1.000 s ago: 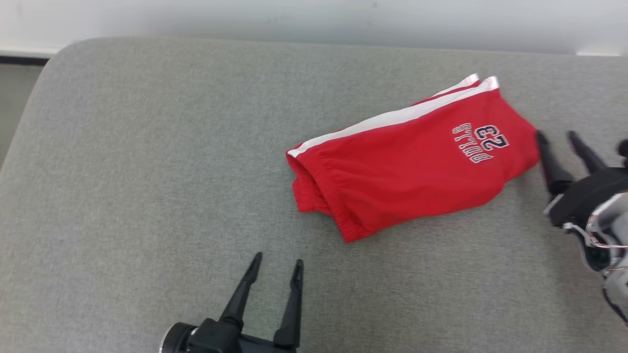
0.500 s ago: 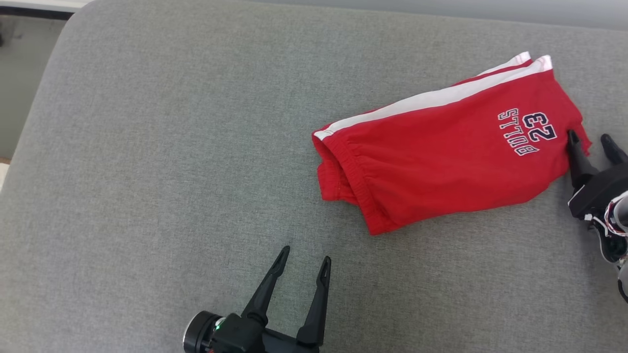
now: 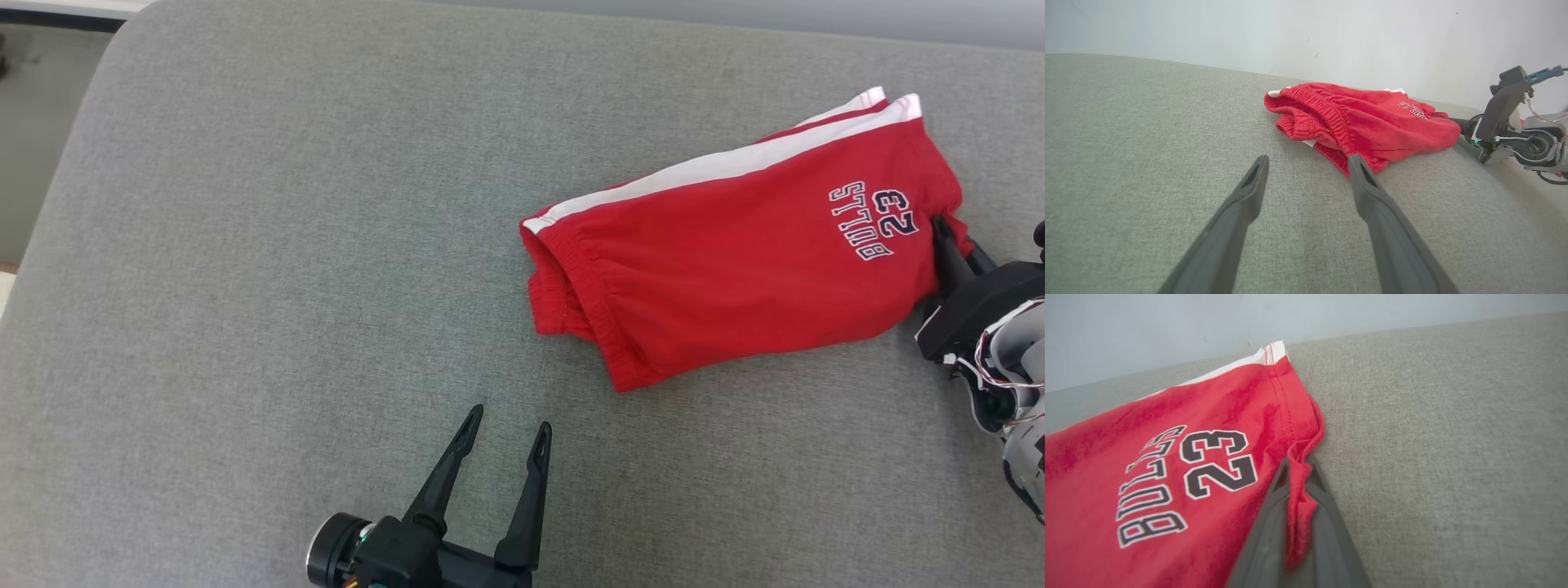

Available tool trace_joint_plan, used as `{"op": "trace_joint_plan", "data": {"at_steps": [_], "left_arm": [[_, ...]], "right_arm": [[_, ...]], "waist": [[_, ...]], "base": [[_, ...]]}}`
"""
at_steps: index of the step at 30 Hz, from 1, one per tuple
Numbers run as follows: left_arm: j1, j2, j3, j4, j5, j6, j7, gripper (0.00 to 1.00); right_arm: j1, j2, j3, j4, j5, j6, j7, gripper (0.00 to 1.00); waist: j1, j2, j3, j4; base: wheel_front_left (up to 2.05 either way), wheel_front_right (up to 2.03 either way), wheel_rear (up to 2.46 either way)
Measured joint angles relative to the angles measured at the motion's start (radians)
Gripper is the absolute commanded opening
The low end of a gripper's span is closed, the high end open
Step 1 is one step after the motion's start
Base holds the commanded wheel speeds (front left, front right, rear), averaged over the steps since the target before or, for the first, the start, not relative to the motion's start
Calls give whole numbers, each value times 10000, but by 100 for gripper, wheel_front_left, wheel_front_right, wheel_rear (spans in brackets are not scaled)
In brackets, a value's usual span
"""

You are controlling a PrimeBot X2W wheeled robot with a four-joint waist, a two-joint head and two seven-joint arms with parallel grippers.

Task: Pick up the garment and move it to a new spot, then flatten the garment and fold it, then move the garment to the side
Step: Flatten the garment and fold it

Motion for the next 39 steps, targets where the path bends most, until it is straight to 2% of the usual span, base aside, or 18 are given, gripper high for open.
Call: {"op": "trace_joint_plan", "data": {"at_steps": [5, 8, 16, 24, 32, 39], "left_arm": [[0, 0, 102, 4, 67, -17, 0, 100], [8, 4, 171, 23, 100, -38, 0, 100], [128, 36, 370, 13, 105, -10, 0, 100], [314, 140, 453, 21, 113, -4, 0, 100], [330, 416, 472, 209, 328, 134, 0, 100], [572, 504, 560, 238, 412, 284, 0, 100]], "right_arm": [[59, 61, -174, -144, 439, 2, -48, 0], [266, 31, -625, -485, 520, 2, -50, 0], [1475, 13, -2357, -1496, -190, 2, -50, 0], [2878, 115, -3547, -1941, -736, 2, -50, 0], [3426, 136, -4079, -1965, -963, 2, -50, 0], [3404, 132, -4228, -2211, -1452, 2, -52, 0]], "waist": [[0, 1, -112, -200], [1, 1, -255, -404], [0, 1, -654, -948], [0, 1, -1079, -1577], [0, 1, -1439, -2030], [0, 1, -1714, -1933]], "base": [[0, 0, 0], [0, 0, 0], [0, 0, 0], [0, 0, 0], [0, 0, 0], [0, 0, 0]]}}
